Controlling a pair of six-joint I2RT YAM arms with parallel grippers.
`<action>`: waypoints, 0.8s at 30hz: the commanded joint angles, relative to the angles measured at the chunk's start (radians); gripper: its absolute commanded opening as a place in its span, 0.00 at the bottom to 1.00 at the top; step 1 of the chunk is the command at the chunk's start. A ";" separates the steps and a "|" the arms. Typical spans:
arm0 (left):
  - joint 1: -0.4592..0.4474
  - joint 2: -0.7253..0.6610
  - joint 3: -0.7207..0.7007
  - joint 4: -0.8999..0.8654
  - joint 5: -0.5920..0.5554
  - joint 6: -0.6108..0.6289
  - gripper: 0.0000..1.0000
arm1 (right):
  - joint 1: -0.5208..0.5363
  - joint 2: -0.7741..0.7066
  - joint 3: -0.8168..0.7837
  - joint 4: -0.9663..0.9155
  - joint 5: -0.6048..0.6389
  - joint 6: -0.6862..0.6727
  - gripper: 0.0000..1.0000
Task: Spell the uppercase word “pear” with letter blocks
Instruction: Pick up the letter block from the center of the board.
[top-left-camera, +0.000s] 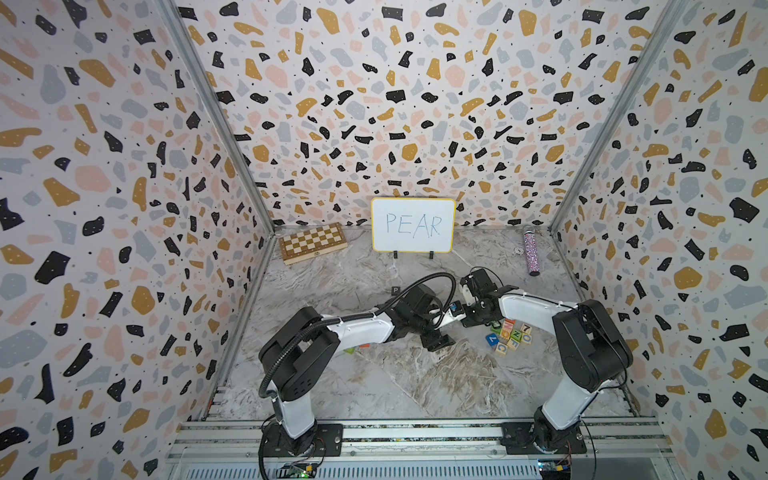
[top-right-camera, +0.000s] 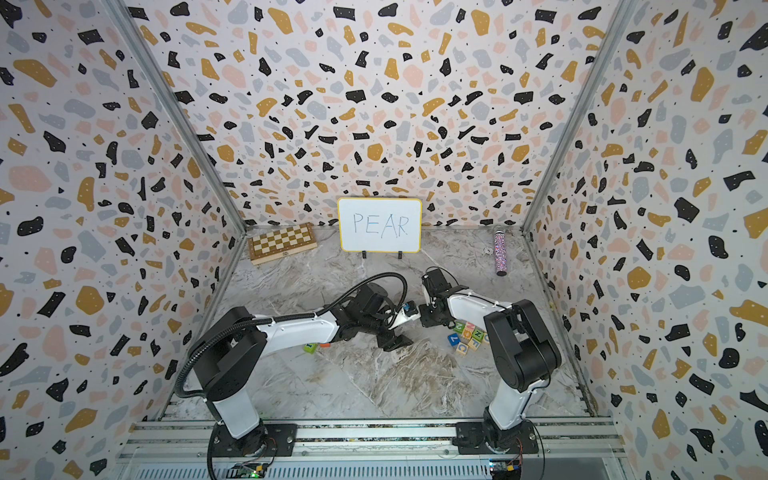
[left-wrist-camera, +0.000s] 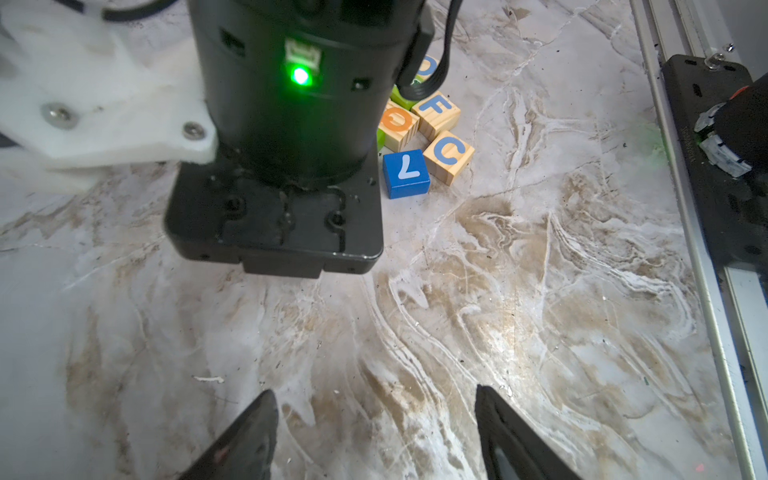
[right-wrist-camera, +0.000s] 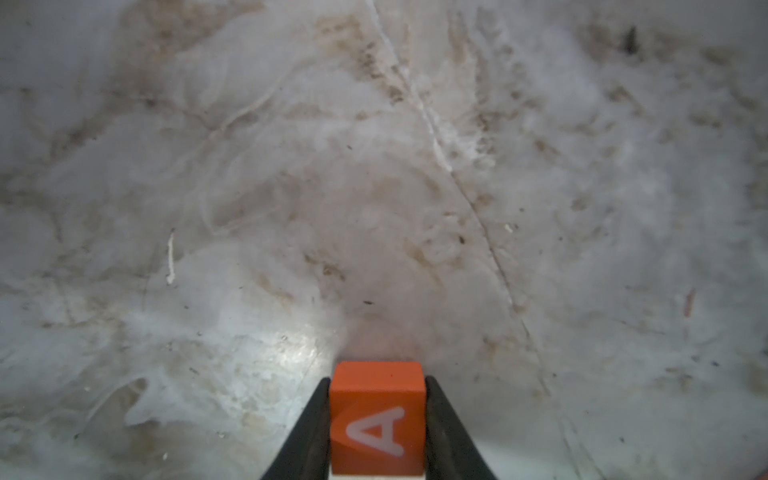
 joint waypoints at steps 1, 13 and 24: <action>-0.006 -0.033 -0.019 0.042 -0.007 0.012 0.74 | 0.020 0.019 0.027 -0.023 -0.024 0.001 0.35; -0.003 -0.024 -0.012 0.039 -0.018 0.026 0.74 | 0.047 0.054 0.060 -0.021 -0.048 -0.004 0.34; 0.011 -0.019 0.007 0.034 -0.023 0.036 0.74 | 0.068 0.082 0.096 -0.017 -0.078 -0.007 0.34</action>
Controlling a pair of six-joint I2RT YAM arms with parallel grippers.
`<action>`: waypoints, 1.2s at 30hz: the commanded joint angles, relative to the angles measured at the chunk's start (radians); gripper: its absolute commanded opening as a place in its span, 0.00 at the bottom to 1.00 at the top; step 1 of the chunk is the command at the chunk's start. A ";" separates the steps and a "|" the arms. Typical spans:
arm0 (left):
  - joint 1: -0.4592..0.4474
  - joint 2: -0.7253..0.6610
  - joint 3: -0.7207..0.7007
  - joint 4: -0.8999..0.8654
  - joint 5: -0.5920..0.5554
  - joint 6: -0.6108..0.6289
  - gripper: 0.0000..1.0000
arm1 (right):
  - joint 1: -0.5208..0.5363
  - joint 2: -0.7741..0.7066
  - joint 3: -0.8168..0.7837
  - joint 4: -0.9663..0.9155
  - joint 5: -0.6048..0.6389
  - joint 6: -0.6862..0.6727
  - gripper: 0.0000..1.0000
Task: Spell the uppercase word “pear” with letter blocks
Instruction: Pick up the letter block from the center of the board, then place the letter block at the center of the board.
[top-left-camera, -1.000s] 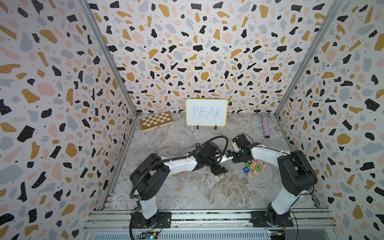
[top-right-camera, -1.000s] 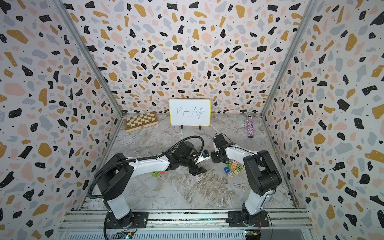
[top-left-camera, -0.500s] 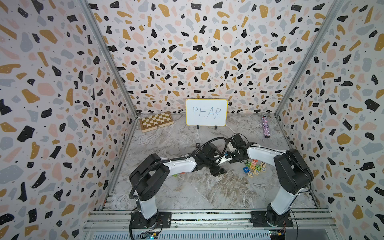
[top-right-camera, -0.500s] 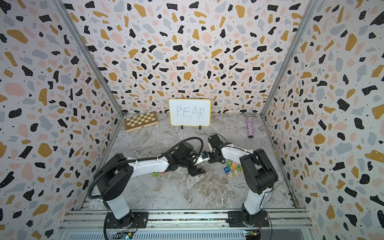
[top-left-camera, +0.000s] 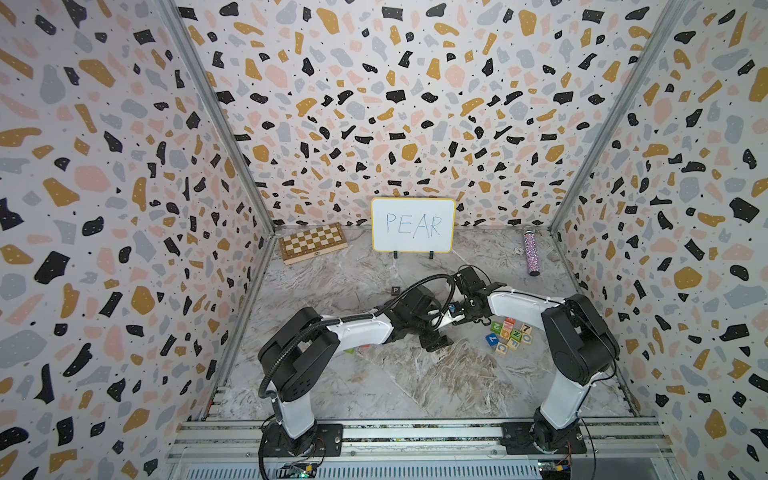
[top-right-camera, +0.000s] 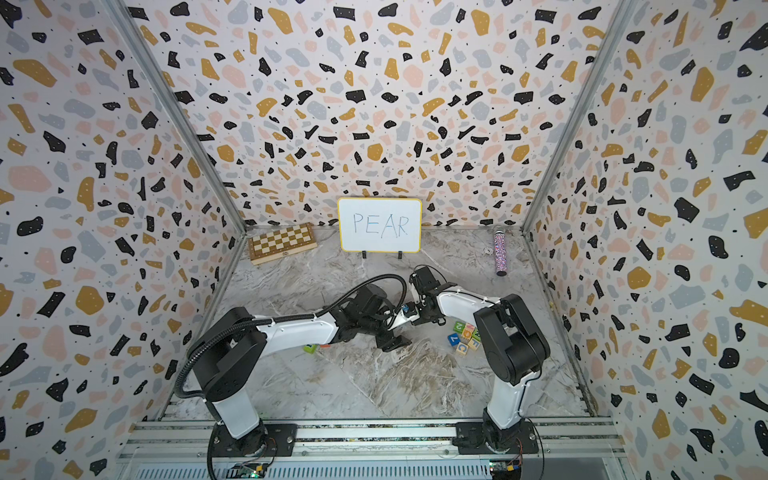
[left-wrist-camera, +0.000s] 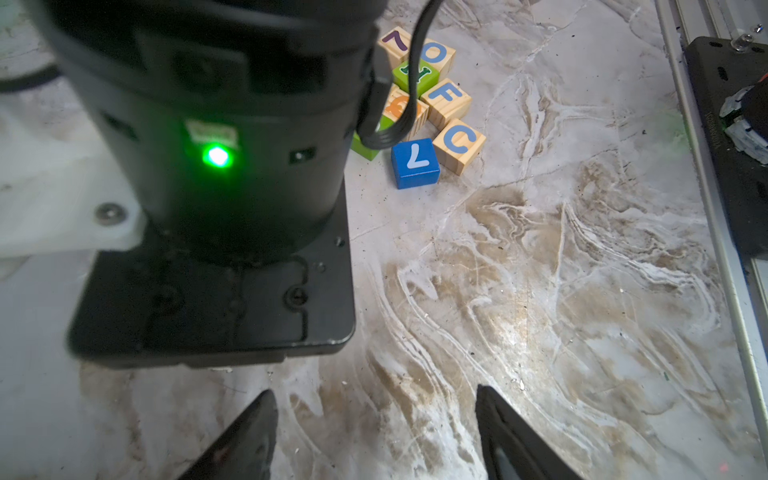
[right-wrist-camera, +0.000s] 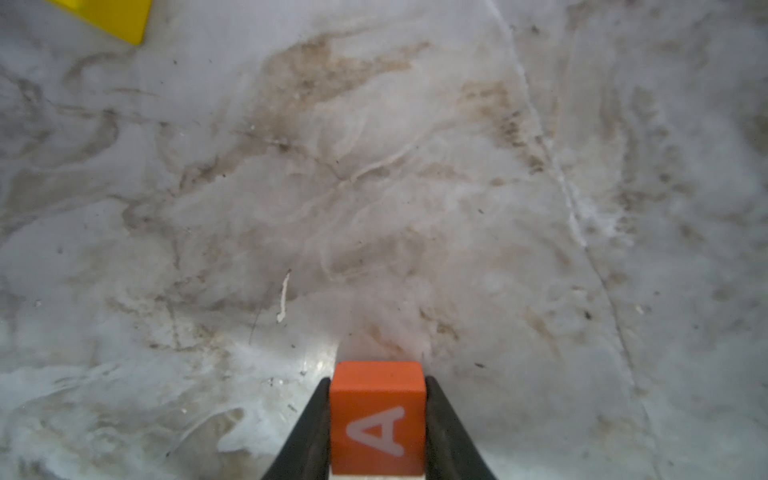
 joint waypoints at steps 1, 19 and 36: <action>0.009 -0.020 0.020 0.023 0.001 0.024 0.74 | 0.011 0.017 0.023 -0.031 -0.026 -0.007 0.34; 0.202 -0.195 -0.141 0.196 0.063 -0.099 0.75 | -0.014 0.070 0.199 -0.058 -0.044 -0.001 0.35; 0.368 -0.207 -0.146 0.236 -0.060 -0.369 0.77 | -0.030 0.319 0.500 -0.095 -0.007 0.019 0.34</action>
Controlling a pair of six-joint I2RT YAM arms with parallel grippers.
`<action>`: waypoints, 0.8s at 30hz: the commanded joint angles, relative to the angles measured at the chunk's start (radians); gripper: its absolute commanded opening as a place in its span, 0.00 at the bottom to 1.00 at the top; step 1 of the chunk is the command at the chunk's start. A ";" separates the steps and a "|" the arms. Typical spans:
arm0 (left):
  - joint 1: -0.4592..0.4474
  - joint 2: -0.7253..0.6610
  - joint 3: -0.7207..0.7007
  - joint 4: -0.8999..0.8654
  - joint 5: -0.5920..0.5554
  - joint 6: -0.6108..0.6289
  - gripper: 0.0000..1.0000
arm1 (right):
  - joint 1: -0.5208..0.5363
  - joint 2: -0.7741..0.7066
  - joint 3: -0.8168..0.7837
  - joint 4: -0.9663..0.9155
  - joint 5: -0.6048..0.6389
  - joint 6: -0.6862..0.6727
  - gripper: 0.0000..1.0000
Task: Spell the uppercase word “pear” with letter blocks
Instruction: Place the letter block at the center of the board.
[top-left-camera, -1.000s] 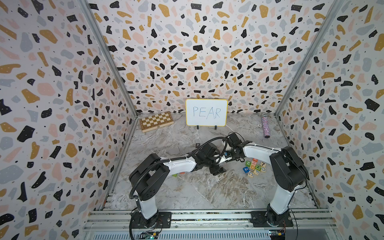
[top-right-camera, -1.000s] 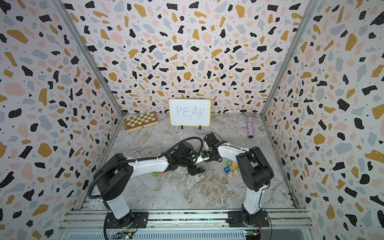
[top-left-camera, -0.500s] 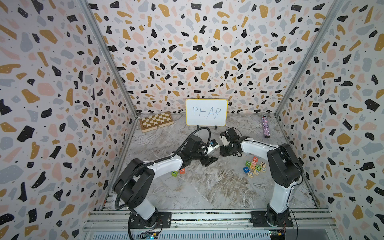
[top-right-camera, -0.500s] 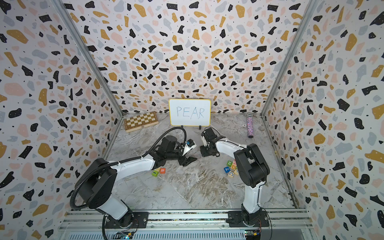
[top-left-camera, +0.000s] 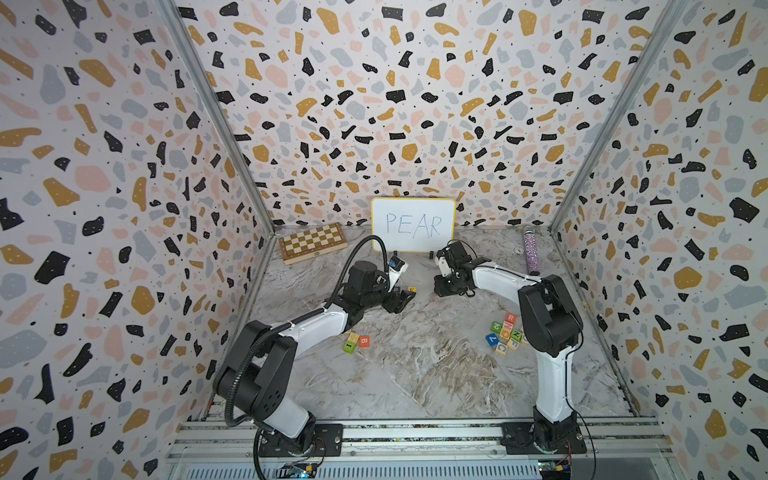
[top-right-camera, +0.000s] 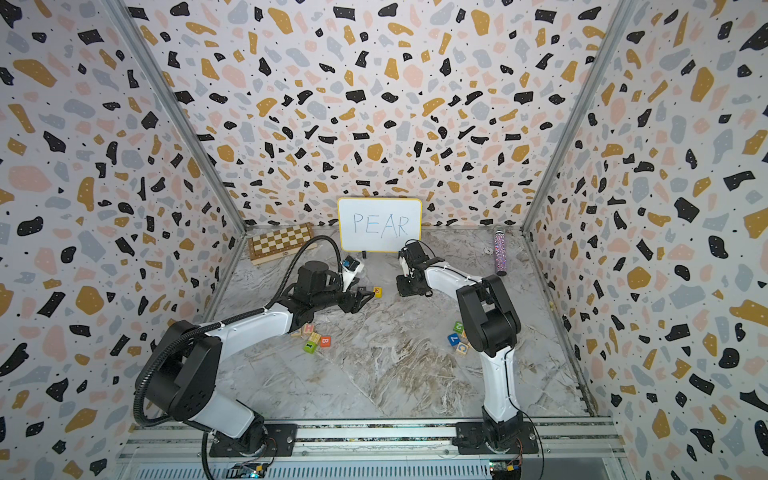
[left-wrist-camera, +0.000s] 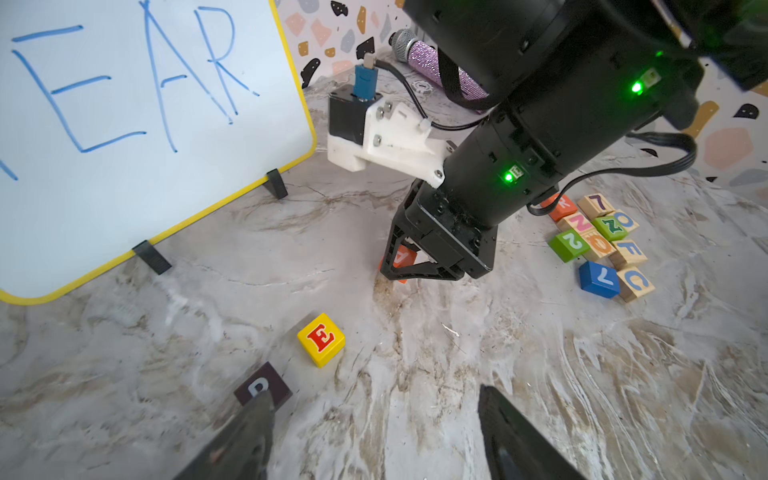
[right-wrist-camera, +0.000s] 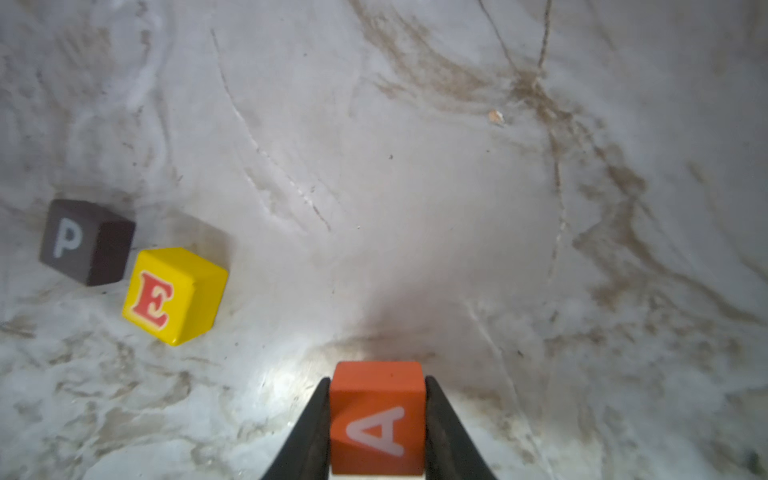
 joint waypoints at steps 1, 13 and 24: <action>0.006 0.019 0.026 0.020 -0.045 -0.080 0.77 | 0.010 0.038 0.082 -0.038 0.020 0.002 0.34; 0.006 0.011 0.024 -0.014 -0.083 -0.084 0.77 | 0.054 0.091 0.140 -0.103 0.025 0.000 0.35; 0.006 -0.024 -0.021 0.009 -0.121 -0.103 0.77 | 0.082 0.028 0.046 -0.070 0.003 0.057 0.38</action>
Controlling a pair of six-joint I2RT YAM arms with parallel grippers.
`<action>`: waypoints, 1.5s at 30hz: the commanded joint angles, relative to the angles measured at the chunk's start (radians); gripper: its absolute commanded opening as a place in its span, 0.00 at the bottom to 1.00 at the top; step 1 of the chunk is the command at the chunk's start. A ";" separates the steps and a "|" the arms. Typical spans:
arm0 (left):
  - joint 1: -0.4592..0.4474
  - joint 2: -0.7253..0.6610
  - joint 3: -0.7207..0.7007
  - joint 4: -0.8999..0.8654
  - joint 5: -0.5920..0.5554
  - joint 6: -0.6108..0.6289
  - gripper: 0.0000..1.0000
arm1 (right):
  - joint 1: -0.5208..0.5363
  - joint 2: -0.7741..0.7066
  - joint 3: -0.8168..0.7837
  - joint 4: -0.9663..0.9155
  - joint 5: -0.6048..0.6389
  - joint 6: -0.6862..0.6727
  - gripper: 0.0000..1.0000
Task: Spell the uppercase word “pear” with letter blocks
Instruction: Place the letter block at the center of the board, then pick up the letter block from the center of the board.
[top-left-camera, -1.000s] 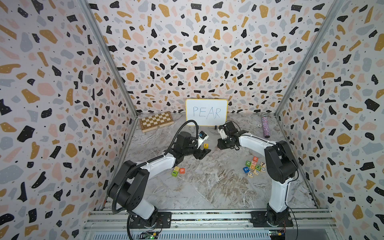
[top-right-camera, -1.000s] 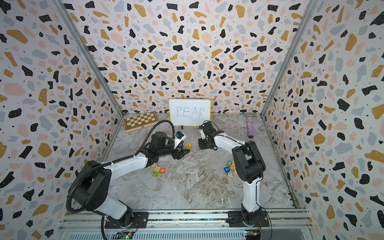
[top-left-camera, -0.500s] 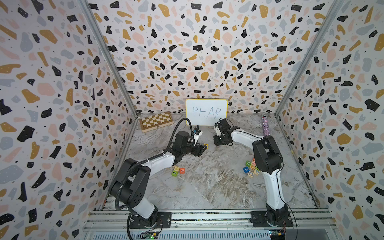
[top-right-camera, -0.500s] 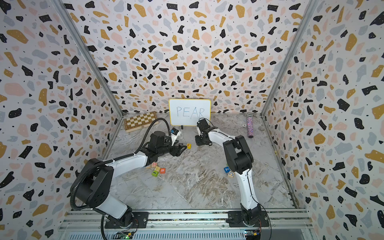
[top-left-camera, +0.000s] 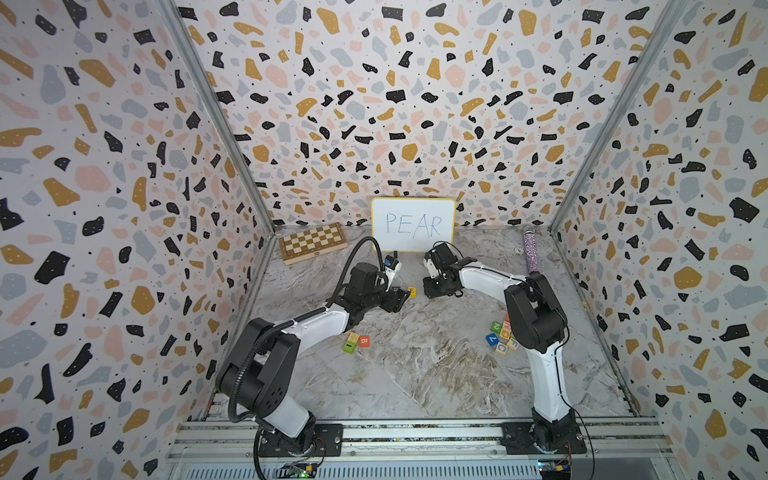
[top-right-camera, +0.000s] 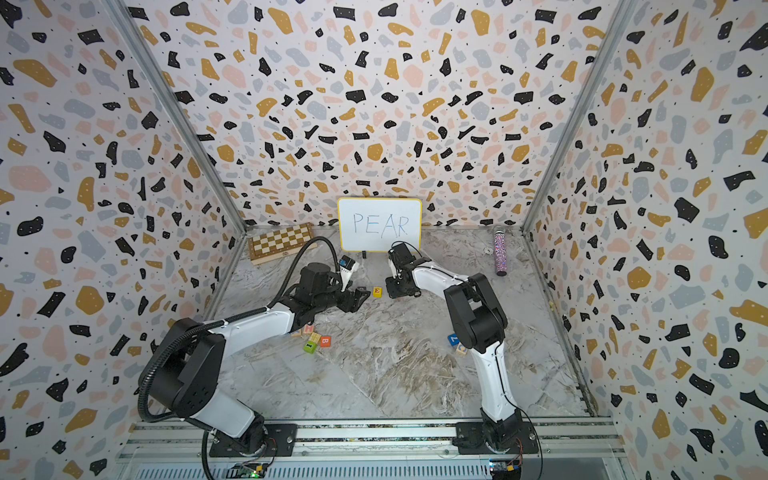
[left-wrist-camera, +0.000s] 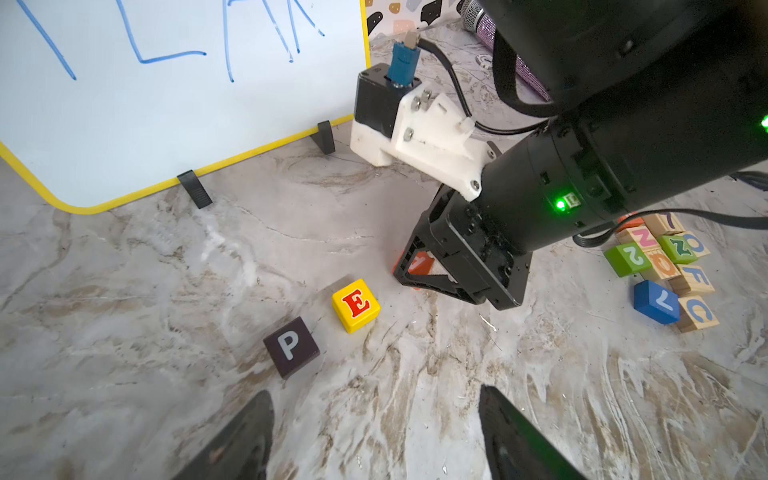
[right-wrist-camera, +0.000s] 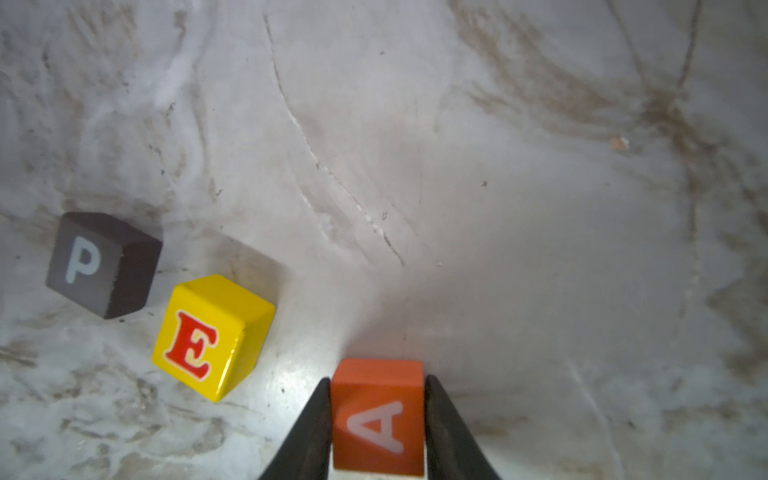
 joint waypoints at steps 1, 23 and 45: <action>0.006 -0.041 -0.018 0.043 -0.016 -0.011 0.77 | 0.011 -0.032 -0.028 -0.046 -0.013 0.031 0.40; -0.024 -0.237 -0.121 0.024 -0.029 0.015 0.76 | -0.167 -0.263 -0.041 0.033 -0.357 -0.490 0.66; -0.042 -0.232 -0.149 0.019 -0.024 0.080 0.76 | -0.121 -0.049 -0.025 -0.078 -0.234 -1.179 0.77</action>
